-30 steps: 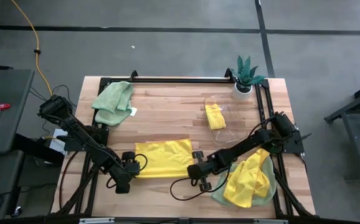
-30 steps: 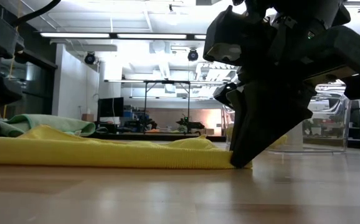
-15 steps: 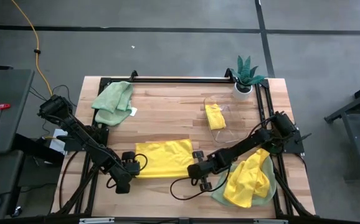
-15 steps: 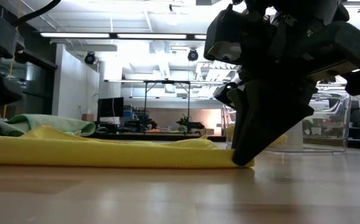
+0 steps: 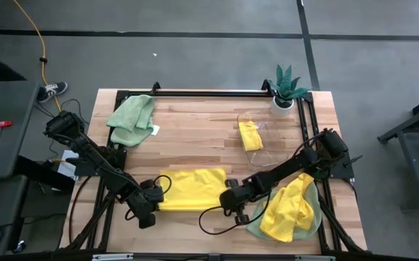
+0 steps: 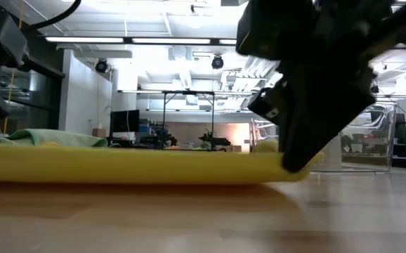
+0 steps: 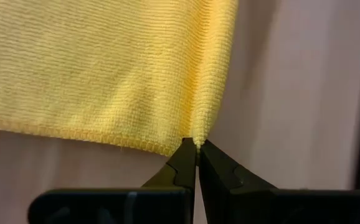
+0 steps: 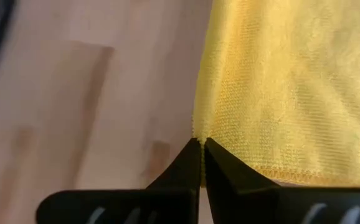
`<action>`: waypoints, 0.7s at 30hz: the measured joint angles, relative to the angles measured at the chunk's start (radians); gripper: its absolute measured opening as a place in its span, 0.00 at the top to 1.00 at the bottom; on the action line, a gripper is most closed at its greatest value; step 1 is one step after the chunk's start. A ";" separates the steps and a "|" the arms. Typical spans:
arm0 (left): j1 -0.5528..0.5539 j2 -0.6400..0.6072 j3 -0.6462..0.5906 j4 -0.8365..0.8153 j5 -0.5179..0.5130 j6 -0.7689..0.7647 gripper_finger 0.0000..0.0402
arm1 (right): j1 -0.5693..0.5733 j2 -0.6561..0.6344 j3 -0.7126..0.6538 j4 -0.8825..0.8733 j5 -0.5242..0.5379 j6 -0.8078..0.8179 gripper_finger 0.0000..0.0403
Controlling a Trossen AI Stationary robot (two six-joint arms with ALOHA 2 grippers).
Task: Fold microfiber towels
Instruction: Fold the top yellow microfiber towel
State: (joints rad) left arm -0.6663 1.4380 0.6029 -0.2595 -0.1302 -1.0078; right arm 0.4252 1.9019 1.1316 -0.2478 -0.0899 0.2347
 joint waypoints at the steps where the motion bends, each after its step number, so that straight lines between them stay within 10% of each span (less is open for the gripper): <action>1: -0.006 0.000 0.000 0.020 0.002 -0.021 1.00 | 0.000 -0.009 0.000 -0.001 -0.021 0.015 1.00; 21: 0.003 -0.120 0.001 0.036 0.052 -0.100 1.00 | -0.072 -0.091 -0.001 -0.002 -0.134 0.158 1.00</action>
State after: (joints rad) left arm -0.6630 1.3185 0.6037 -0.2234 -0.0782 -1.1076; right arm 0.3528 1.8107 1.1310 -0.2501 -0.2243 0.3927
